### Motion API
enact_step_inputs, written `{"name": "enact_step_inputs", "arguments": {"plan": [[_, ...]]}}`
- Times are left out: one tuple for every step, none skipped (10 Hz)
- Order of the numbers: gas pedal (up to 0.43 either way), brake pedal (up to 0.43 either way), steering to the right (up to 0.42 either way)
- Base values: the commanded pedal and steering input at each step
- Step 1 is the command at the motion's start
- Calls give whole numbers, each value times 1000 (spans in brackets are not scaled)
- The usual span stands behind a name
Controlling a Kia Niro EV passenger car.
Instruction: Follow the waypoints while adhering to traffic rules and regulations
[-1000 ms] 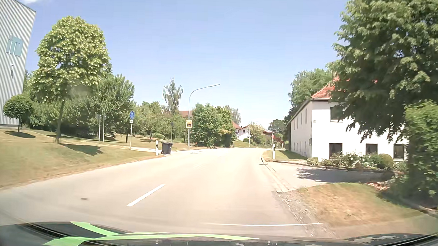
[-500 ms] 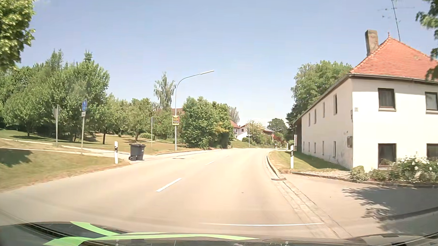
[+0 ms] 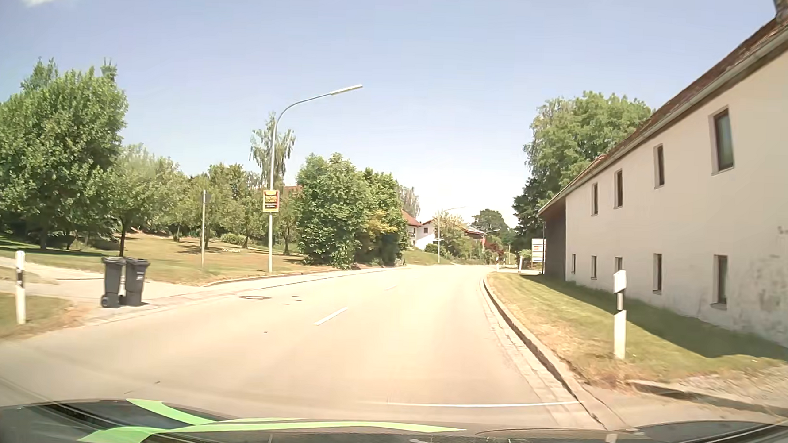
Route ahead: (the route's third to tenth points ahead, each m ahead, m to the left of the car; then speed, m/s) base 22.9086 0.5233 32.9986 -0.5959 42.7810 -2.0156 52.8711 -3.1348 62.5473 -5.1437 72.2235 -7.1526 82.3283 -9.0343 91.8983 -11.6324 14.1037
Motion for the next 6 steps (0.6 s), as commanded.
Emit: {"name": "enact_step_inputs", "arguments": {"plan": [[130, 0, 11], [130, 0, 11], [130, 0, 11], [130, 0, 12], [130, 0, 13], [130, 0, 13]]}}
